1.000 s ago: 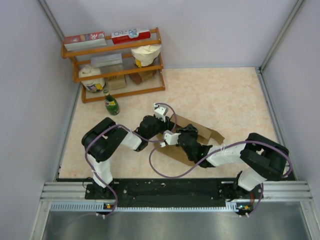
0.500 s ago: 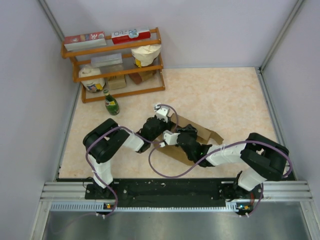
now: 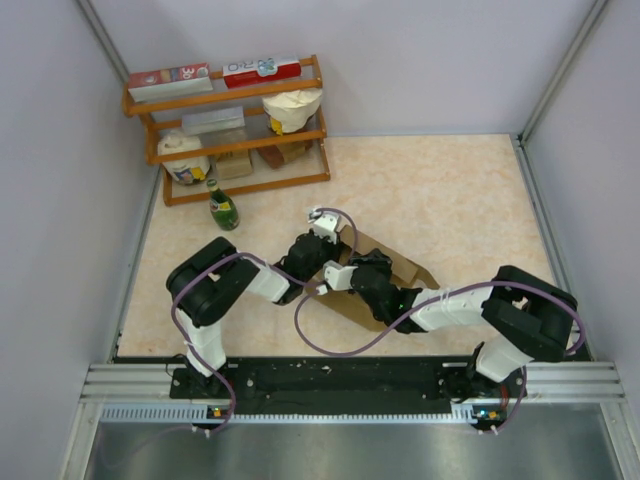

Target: Fold the paper box

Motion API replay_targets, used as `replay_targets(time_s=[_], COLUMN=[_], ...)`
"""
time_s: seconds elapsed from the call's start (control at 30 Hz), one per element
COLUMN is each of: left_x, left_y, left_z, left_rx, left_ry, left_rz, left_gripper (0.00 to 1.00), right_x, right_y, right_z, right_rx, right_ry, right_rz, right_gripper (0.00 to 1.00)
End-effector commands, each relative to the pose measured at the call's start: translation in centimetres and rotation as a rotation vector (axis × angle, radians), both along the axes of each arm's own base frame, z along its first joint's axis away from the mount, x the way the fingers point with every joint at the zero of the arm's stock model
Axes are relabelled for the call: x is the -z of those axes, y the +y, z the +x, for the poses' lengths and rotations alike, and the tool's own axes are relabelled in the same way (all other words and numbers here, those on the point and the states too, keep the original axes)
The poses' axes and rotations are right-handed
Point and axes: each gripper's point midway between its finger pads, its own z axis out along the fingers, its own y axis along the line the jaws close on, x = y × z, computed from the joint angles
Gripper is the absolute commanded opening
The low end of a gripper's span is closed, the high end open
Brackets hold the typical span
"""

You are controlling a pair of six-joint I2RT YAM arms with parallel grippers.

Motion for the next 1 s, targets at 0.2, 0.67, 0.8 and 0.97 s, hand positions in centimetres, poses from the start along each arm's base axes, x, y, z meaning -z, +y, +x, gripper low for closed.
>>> replay_targets(time_s=[0.2,0.67,0.8,0.97], left_x=[-1.9,-1.6,-1.5,-1.5], left_y=[-1.0,-0.9,-1.1,-1.1], left_z=[0.2,0.3,0.3,0.3], left_rx=[-0.02,-0.045,-0.039,-0.038], left_ry=[-0.054,-0.056,-0.056,-0.06], left_rz=[0.004,0.016,0.021,0.023], left_gripper=[0.05,0.0,0.03,0.05], right_x=[-0.1,-2.9,-4.5,-6.9], right_y=[1.2,2.4,2.7,3.0], right_z=[-0.9,-2.1,-2.6,-3.9], right_rx=[-0.019,-0.016,-0.029,-0.067], right_ry=[0.034,0.122,0.152,0.19], right_rz=[0.075,0.285,0.349,0.46], right_gripper=[0.43,0.54,0.61,0.65])
